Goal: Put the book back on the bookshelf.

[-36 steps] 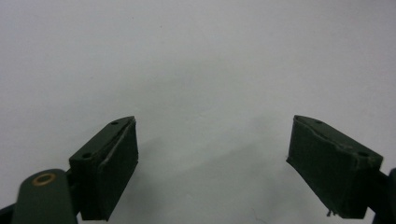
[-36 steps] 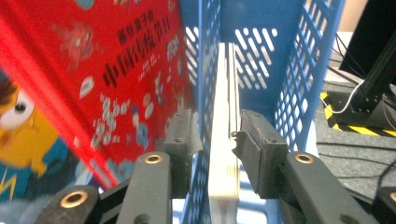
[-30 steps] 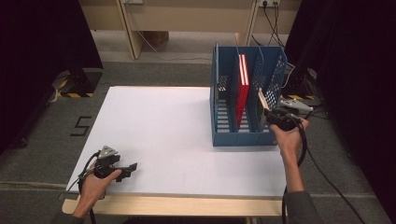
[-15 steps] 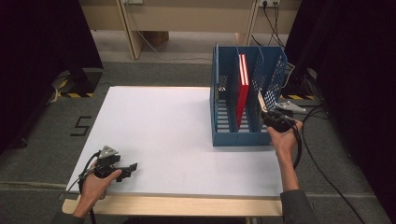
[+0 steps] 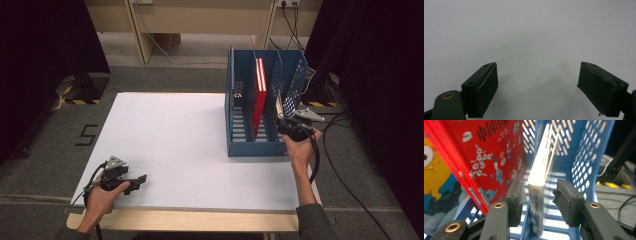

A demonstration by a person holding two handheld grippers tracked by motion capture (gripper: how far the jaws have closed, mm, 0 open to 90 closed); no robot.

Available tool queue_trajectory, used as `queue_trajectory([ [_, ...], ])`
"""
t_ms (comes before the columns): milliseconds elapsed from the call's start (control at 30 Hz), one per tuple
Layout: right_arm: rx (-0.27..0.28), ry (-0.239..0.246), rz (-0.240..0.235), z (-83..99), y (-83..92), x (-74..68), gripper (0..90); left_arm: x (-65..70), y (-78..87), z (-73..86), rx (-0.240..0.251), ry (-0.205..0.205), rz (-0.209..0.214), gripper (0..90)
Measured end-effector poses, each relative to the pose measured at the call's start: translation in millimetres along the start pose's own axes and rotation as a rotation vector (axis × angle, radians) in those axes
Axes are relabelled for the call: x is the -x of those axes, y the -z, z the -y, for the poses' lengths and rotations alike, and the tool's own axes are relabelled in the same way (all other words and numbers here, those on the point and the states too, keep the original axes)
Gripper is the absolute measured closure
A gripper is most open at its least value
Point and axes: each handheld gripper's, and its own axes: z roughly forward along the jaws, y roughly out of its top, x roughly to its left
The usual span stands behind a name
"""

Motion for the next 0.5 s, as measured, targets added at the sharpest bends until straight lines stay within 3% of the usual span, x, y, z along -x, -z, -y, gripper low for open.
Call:
queue_trajectory([
  [167, 0.050, 0.035, -0.016, 5.7, 22.6, -9.1, 45.0, 1.0, -0.6, 0.0, 0.007, -0.001, 0.002, 15.6],
  [300, 0.080, 0.019, -0.029, 10.4, 41.6, -14.6, 38.0, 1.4, -0.7, -0.2, 0.007, -0.007, 0.007, 15.6],
  [500, 0.133, -0.027, -0.117, 18.4, 63.4, -22.3, 29.0, 1.6, 0.6, -0.4, 0.014, -0.017, 0.003, 15.5],
])
